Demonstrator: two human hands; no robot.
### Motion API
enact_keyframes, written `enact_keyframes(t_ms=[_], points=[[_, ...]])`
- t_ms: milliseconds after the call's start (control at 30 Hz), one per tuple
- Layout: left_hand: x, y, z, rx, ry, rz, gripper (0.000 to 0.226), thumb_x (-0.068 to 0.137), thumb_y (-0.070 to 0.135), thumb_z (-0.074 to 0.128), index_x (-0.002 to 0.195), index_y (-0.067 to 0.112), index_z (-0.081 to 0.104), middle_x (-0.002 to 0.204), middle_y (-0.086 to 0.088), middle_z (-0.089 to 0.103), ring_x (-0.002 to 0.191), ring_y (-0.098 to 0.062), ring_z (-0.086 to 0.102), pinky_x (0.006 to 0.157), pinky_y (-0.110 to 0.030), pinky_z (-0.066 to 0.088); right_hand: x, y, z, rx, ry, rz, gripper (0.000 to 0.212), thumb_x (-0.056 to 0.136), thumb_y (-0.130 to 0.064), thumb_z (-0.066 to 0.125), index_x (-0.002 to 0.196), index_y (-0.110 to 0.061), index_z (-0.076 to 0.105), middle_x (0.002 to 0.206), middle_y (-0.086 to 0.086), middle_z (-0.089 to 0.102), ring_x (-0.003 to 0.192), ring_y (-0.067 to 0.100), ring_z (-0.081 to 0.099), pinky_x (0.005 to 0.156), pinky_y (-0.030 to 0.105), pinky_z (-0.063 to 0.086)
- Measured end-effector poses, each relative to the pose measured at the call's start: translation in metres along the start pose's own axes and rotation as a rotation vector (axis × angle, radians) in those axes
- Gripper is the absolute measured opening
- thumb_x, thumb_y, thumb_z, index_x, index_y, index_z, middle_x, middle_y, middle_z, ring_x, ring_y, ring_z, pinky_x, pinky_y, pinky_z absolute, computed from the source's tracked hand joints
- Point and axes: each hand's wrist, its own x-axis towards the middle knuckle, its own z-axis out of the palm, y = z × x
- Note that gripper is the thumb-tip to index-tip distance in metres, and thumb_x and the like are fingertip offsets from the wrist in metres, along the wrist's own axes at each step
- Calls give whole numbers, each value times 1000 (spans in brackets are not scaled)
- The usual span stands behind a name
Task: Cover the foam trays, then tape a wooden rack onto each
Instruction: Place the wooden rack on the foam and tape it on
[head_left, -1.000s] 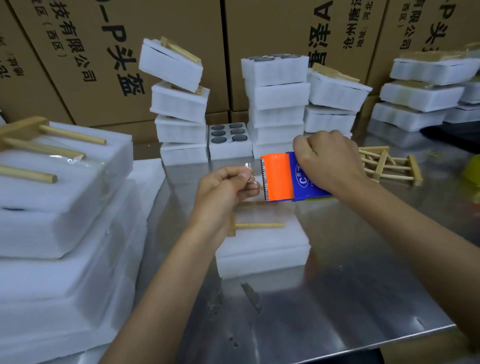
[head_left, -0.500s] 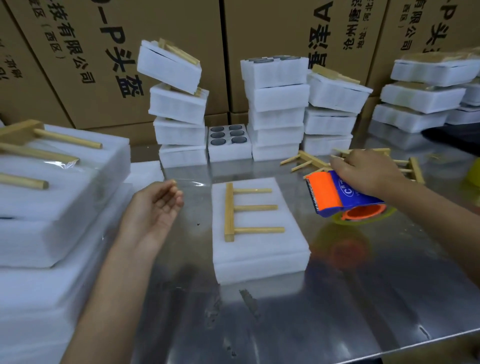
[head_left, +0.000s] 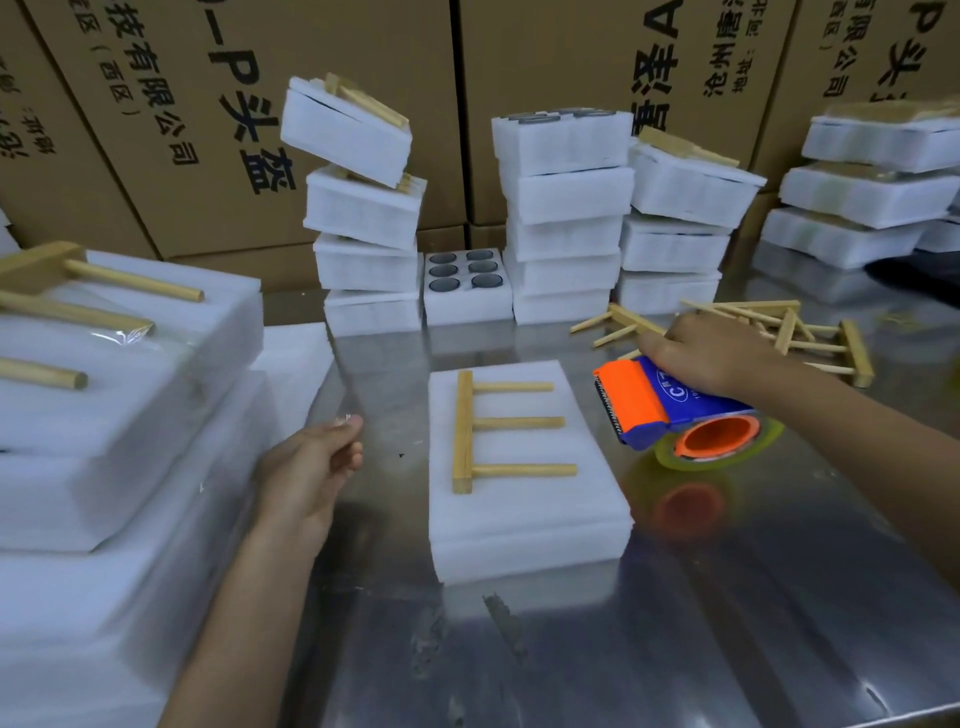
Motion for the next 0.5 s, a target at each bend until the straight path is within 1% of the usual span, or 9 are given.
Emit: enact_keyframes(t_ms=[67, 100, 167, 200, 267, 367, 433, 500], points=[[2, -10, -2, 181, 43, 77, 5, 87, 2, 73, 85, 3, 68, 75, -6, 62, 59, -12, 55, 52, -18, 52, 1, -1, 1, 5, -6, 0, 48, 100, -51, 34, 63, -22, 43, 62, 2, 49, 60, 17, 48, 54, 31, 26], [3, -15, -2, 289, 63, 119, 7, 86, 5, 75, 86, 2, 68, 73, -7, 63, 56, -15, 54, 54, -23, 53, 2, -2, 1, 5, -9, 1, 48, 100, -51, 34, 63, -22, 44, 62, 3, 50, 61, 18, 49, 54, 30, 26], [2, -22, 2, 500, 101, 207, 11, 84, 11, 78, 82, 5, 68, 68, -6, 66, 54, -20, 55, 64, -30, 53, 4, -3, 2, 2, -11, -1, 48, 100, -51, 35, 63, -21, 46, 63, 3, 53, 62, 18, 51, 54, 30, 26], [1, -26, 4, 603, 118, 257, 12, 83, 13, 78, 79, 9, 68, 68, -4, 67, 56, -20, 58, 64, -29, 52, 5, -4, 3, 2, -8, -3, 49, 100, -50, 36, 63, -21, 47, 62, 3, 53, 62, 18, 51, 53, 30, 26], [-6, -33, 10, 778, 126, 354, 14, 84, 17, 75, 73, 16, 66, 68, 3, 67, 63, -14, 61, 59, -24, 45, 6, -3, 4, 5, 1, -6, 50, 100, -49, 36, 61, -20, 47, 60, 4, 53, 61, 19, 51, 53, 30, 26], [-18, -45, 19, 935, 54, 436, 15, 85, 16, 67, 71, 19, 62, 71, 7, 64, 71, -12, 61, 59, -27, 42, 7, -2, 5, 4, 7, -10, 51, 100, -50, 36, 62, -18, 50, 61, 5, 54, 61, 19, 52, 54, 30, 26], [-23, -50, 23, 970, 15, 498, 16, 84, 11, 64, 71, 19, 59, 77, 8, 60, 70, -5, 54, 55, -22, 35, 7, -2, 5, 10, 20, -10, 53, 99, -50, 36, 61, -17, 51, 61, 6, 55, 61, 20, 52, 54, 31, 26], [-27, -51, 26, 976, -8, 541, 15, 86, 10, 64, 75, 17, 57, 86, 9, 55, 71, -6, 52, 54, -23, 32, 7, -2, 6, 11, 32, -7, 53, 99, -51, 36, 60, -17, 49, 59, 6, 54, 60, 20, 52, 54, 31, 26]])
